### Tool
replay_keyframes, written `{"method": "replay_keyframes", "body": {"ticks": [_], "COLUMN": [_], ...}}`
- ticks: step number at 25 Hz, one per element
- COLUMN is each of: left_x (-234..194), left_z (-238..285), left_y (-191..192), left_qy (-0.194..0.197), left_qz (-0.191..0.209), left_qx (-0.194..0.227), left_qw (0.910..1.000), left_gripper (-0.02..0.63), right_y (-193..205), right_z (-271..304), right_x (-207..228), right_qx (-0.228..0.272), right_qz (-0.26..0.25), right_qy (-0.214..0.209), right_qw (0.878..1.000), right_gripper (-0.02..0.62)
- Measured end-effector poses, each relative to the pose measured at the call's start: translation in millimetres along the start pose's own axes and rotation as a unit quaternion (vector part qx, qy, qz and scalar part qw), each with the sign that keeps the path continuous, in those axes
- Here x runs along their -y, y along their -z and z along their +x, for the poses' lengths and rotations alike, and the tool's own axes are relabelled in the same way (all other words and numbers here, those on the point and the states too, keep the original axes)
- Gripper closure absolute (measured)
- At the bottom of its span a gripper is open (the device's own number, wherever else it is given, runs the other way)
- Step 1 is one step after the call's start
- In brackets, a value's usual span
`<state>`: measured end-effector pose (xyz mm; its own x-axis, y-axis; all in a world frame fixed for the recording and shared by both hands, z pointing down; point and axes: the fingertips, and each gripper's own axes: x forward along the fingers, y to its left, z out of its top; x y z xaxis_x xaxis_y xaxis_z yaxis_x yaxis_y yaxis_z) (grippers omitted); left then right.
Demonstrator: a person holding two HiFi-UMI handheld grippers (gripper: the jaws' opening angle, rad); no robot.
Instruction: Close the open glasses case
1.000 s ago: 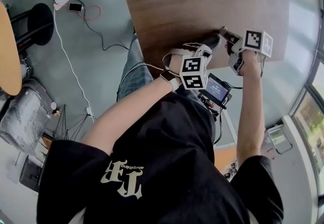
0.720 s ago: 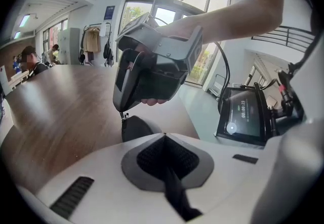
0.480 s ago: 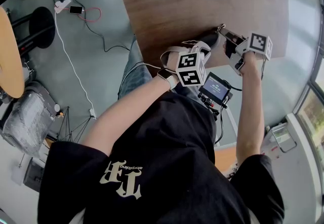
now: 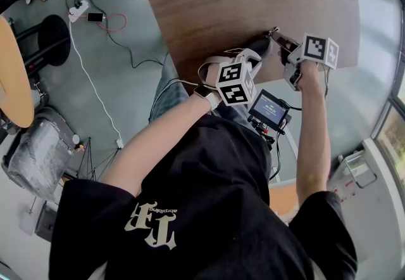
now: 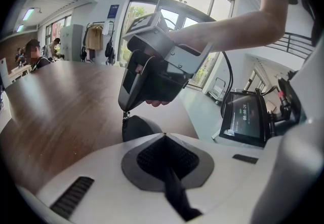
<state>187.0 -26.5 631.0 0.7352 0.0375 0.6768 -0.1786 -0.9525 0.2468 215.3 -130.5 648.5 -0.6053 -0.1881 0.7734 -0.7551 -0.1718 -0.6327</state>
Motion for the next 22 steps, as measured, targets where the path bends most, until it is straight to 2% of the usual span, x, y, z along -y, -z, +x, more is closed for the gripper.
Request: {"method": "replay_keyframes", "body": {"ticks": [7, 17, 19, 22], "left_x": [-3, -5, -6, -10], "left_z": [1, 3, 4, 3], "left_y": [0, -1, -1, 0], "left_qy": [-0.001, -0.004, -0.005, -0.007], "left_qz": [-0.002, -0.006, -0.004, 0.0], "left_qx": [0.0, 0.003, 0.003, 0.002], "left_qw": [1.0, 1.0, 1.0, 1.0], "left_gripper": [0.6, 0.6, 0.6, 0.6], "right_y": [-1, 7, 7, -1], "right_z": [1, -1, -3, -1], "right_x": [2, 20, 19, 8], "right_qx": [-0.001, -0.019, -0.009, 0.011], "right_qz": [-0.006, -0.062, -0.043, -0.003], "right_qy": [0.008, 0.087, 0.061, -0.002], "right_qw": [1.0, 0.994, 0.997, 1.0], "right_gripper": [0.611, 0.611, 0.611, 0.609]}}
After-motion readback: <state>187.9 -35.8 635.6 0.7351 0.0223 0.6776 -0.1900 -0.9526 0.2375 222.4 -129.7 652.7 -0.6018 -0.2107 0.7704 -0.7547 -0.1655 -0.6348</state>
